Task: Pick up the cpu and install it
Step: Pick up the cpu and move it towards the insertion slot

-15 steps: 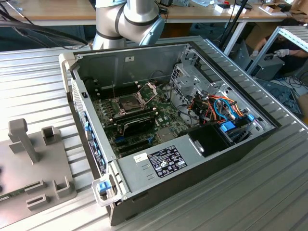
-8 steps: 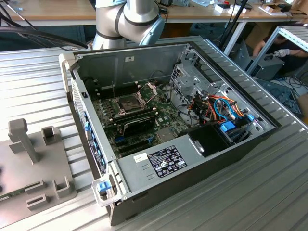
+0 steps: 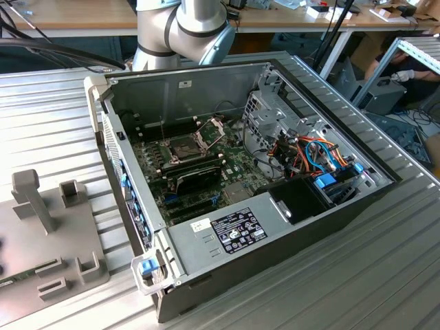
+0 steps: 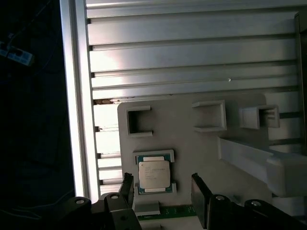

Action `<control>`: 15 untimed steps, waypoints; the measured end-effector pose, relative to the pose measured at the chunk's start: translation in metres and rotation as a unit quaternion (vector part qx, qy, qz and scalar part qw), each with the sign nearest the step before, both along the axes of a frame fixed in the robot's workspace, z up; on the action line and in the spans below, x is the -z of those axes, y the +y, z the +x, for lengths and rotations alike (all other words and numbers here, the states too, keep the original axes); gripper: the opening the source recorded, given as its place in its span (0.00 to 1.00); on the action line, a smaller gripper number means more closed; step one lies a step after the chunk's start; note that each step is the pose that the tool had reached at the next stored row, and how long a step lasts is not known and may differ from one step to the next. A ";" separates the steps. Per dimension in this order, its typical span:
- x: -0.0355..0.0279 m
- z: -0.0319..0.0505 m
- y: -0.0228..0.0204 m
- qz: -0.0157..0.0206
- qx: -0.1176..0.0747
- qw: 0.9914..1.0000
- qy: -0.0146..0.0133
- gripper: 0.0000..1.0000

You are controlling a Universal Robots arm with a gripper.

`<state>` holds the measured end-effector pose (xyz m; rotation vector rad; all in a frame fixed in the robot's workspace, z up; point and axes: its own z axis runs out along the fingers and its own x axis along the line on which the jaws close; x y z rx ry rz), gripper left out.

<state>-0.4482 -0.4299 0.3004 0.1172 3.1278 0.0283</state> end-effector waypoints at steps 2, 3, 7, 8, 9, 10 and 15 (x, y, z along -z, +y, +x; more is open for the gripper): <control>0.0006 0.0000 0.0001 -0.001 0.000 1.000 0.000 0.60; 0.0011 0.0000 0.0000 -0.002 0.000 1.000 0.000 0.60; 0.0047 0.0000 0.0000 -0.004 0.000 1.000 0.000 0.60; 0.0064 0.0000 0.0000 -0.004 0.000 1.000 0.000 0.60; 0.0077 0.0000 0.0000 -0.004 0.000 1.000 0.000 0.60; 0.0096 0.0000 0.0000 -0.004 0.000 1.000 0.000 0.60; 0.0129 0.0000 0.0000 -0.004 0.000 1.000 0.000 0.60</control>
